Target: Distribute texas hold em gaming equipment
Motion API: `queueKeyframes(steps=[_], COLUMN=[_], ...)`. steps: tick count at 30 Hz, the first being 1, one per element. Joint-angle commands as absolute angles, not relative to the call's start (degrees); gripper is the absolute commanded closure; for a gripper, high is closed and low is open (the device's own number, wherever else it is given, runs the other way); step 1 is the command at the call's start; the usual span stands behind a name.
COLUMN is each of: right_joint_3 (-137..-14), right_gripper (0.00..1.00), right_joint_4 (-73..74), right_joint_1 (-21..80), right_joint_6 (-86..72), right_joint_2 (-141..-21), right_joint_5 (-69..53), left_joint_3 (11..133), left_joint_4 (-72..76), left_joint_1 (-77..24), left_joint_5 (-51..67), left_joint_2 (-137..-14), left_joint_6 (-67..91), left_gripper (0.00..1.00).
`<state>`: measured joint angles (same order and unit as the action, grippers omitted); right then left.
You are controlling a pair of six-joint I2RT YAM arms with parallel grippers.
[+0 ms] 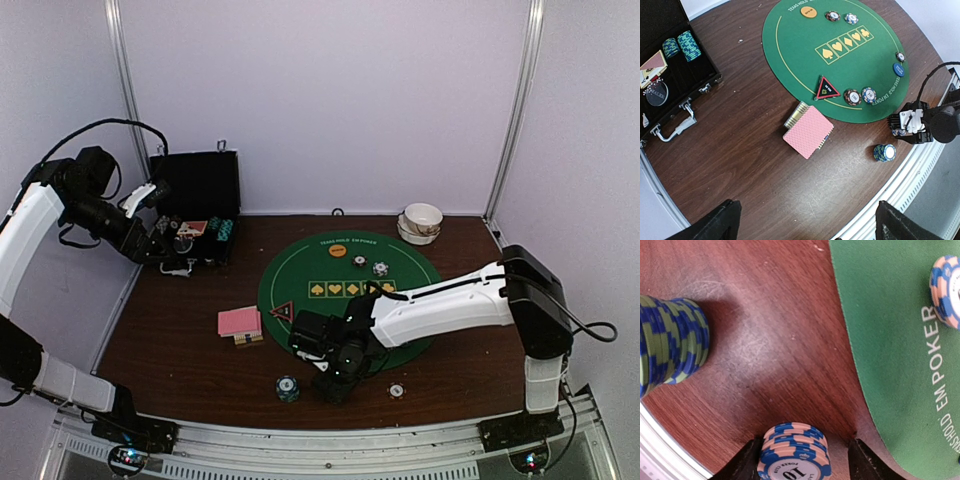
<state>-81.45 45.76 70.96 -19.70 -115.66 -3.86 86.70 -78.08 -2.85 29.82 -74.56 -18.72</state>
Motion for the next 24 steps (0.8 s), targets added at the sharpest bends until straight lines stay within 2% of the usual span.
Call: queueKeyframes(steps=[1, 9, 11, 17, 24], right_joint_3=[-82.55, -82.81, -82.94, -83.52, -83.30], right_gripper=[0.41, 0.57, 0.57, 0.45, 0.49], right_joint_4=[47.64, 47.67, 48.00, 48.66, 48.60], right_joint_1=[70.73, 70.78, 70.75, 70.79, 70.77], right_joint_6=[-19.51, -19.99, -19.97, -19.87, -19.87], right_joint_2=[-113.01, -112.25, -111.88, -111.45, -111.58], right_joint_5=[-2.03, -2.44, -2.36, -2.55, -2.39], left_joint_3=[88.20, 88.24, 88.33, 88.46, 88.68], left_joint_4=[-77.69, -77.64, -77.71, -77.73, -77.72], left_joint_1=[-3.17, -3.17, -3.16, -3.21, -3.19], left_joint_5=[30.67, 30.85, 30.97, 31.11, 31.29], left_joint_2=[-74.53, -74.58, -74.61, -74.41, -74.38], left_joint_6=[-18.63, -18.52, -18.54, -18.50, -18.40], left_gripper=[0.02, 0.02, 0.02, 0.02, 0.02])
